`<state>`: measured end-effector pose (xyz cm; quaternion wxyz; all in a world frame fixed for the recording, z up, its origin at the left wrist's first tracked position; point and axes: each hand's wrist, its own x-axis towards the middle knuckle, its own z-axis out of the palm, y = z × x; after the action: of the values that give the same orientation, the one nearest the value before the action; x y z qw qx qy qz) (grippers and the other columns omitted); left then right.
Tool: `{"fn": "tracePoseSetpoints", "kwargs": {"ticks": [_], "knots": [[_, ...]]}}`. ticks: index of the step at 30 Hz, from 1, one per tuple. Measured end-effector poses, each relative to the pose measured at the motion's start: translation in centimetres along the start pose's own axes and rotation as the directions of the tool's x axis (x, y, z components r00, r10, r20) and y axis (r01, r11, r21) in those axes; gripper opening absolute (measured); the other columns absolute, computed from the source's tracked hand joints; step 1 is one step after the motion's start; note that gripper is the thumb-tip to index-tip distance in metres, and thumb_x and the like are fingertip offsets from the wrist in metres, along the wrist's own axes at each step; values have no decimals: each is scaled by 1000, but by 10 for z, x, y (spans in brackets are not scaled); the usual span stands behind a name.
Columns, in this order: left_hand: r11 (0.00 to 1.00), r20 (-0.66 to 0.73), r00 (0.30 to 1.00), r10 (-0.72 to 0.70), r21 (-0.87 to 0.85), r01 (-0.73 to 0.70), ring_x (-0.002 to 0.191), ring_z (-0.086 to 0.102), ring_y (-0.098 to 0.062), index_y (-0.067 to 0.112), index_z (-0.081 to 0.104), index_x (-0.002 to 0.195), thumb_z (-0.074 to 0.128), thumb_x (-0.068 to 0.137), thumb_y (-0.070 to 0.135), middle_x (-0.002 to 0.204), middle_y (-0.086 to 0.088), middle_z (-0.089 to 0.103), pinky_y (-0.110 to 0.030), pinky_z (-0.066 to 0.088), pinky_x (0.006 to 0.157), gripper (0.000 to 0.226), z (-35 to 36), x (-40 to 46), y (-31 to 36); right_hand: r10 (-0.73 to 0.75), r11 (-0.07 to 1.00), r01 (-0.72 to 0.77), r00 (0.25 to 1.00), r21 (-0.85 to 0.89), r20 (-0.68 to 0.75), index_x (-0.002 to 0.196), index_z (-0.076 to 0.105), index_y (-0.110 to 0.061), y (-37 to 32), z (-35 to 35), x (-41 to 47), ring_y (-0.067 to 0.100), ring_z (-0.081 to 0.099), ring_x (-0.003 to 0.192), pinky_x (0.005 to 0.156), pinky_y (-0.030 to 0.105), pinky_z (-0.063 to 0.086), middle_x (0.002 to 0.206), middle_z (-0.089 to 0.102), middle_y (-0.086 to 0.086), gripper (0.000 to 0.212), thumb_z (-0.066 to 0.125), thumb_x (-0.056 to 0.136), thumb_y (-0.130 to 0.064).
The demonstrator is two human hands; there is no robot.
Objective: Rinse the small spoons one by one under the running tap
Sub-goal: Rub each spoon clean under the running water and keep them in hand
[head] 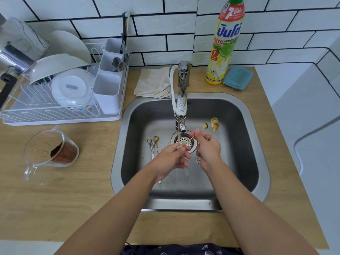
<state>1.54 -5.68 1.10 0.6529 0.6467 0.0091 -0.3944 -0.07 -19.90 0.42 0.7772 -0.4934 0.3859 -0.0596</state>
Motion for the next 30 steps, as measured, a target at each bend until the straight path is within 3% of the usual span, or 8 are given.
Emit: {"fn": "tracePoseSetpoints", "kwargs": {"ticks": [4,8,13,16,18,23,27,30], "knots": [[994,-98,995,-37,101,47,49,54,-13,11,66,97,46,105,33,70,0,68,-21,45,50,31,-4,-2,2,85,992,-75,991,-97,104,90,79,-14,14,5,-8,6,36,41,36,19,29,70,71,0,12,76,92,-25],[996,-62,998,-32,84,37,46,48,-13,10,64,98,44,107,33,77,-5,69,-20,41,47,32,-16,-11,-4,140,984,-111,965,-139,220,83,83,-16,26,9,-13,5,38,38,39,20,30,73,74,3,13,81,88,-28],[991,-53,997,-58,117,64,44,42,-13,6,62,100,42,108,31,78,-6,69,-21,38,46,33,-29,-24,-4,79,997,-79,988,-9,133,66,82,-25,11,6,10,4,23,37,38,20,17,61,62,-2,28,76,93,-23],[991,-74,996,-44,126,53,44,38,-13,6,60,97,41,108,30,73,-5,66,-21,35,46,33,-27,-26,1,149,981,-111,955,-156,257,84,82,-15,20,11,0,5,25,39,39,21,20,74,68,3,11,79,90,-23],[990,-81,996,-32,131,43,43,37,-12,8,59,94,40,108,30,68,-3,62,-22,33,46,33,-26,-26,4,182,973,-125,930,-192,318,91,81,-11,27,11,-7,5,28,38,37,20,23,68,72,-3,13,79,90,-23],[989,-79,995,-65,128,75,44,32,-11,11,55,86,40,107,29,58,0,50,-20,28,42,32,-19,-24,4,110,992,-118,978,35,177,73,81,-17,13,9,7,2,26,36,37,18,22,68,73,-5,25,72,96,-21],[975,-125,967,-220,-49,215,42,23,-11,22,50,69,48,100,33,50,8,33,-22,20,41,33,-13,-17,8,167,986,-159,951,-50,260,81,82,-22,34,7,-8,4,27,37,36,19,23,62,59,-3,16,74,94,-25],[871,-11,924,-383,-338,357,36,19,-9,26,44,57,51,98,35,46,11,27,-20,19,39,42,-16,-14,10,213,977,-204,922,-63,322,92,82,-20,43,3,-12,5,25,38,36,20,21,59,54,-3,5,79,89,-22]]}}
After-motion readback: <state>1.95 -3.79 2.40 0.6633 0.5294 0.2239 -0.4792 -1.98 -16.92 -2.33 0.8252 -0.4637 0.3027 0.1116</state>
